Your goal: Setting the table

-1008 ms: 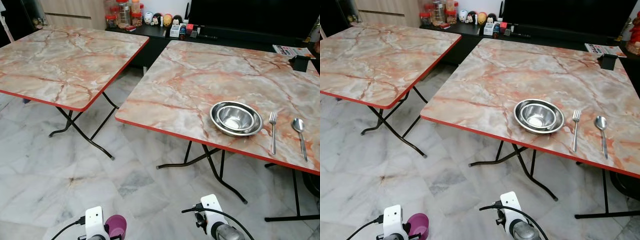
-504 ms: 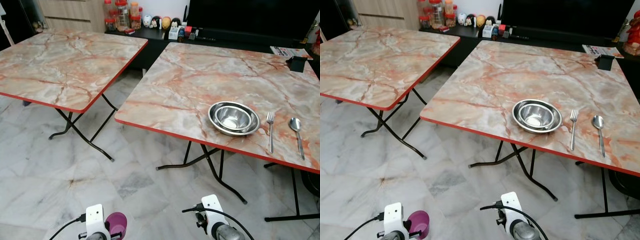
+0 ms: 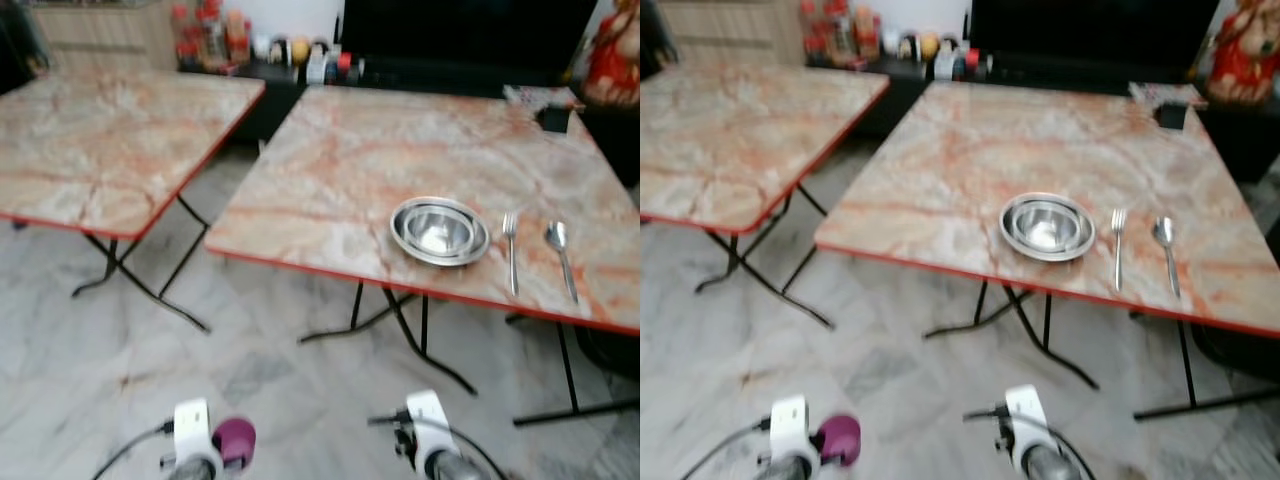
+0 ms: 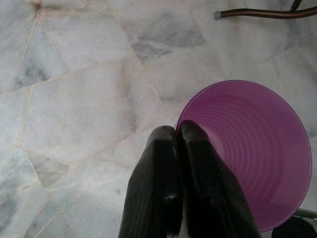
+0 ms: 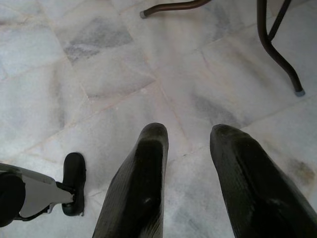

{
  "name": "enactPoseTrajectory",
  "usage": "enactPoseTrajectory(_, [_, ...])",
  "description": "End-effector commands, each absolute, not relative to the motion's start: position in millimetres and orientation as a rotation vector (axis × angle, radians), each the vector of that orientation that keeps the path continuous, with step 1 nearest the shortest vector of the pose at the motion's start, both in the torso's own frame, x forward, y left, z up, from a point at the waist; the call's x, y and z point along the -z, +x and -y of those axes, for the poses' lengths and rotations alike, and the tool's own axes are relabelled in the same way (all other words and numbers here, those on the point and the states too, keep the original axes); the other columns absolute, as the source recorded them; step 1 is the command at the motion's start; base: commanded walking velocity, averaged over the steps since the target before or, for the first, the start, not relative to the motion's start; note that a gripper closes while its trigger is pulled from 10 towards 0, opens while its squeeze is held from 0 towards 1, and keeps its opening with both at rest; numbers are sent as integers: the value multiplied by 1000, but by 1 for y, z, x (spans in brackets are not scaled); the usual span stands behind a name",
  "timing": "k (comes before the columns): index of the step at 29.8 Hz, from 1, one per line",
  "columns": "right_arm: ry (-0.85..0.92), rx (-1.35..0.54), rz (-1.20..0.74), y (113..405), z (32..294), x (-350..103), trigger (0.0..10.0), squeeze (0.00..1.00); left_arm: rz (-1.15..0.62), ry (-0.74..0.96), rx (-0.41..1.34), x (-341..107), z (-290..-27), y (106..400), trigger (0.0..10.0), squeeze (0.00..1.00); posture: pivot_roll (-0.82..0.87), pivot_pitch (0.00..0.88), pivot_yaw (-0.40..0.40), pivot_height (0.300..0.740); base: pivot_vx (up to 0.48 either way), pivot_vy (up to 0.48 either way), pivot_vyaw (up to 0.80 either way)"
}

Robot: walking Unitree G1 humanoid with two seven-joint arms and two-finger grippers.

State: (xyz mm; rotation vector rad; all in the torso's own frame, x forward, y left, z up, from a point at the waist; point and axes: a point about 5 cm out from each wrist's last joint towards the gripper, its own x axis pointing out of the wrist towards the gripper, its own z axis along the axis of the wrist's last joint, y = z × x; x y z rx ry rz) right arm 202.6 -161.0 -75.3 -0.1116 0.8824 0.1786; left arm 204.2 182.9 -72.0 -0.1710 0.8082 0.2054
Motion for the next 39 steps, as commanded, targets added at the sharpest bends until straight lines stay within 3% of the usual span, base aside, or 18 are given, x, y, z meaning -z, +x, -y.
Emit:
enactPoseTrajectory(1, [-115,-181,-871,207,160,73,10000,0,-809,-163,-199,72,-184,204,10000,0,-122,0,-8,740,0,0,0])
enactPoseTrajectory(8, [-119,-179,-873,206,161,73,10000,0,-812,-166,-196,73,-183,203,10000,0,-124,0,-8,740,0,0,0])
enactPoseTrajectory(29, [-102,-126,-863,202,171,75,10000,0,-806,-151,-136,70,-172,211,10000,0,-194,0,18,740,279,0,0])
enactPoseTrajectory(39, [-142,-222,-837,210,152,71,10000,0,-788,-157,-160,68,-181,212,10000,0,-171,0,-11,740,291,0,0])
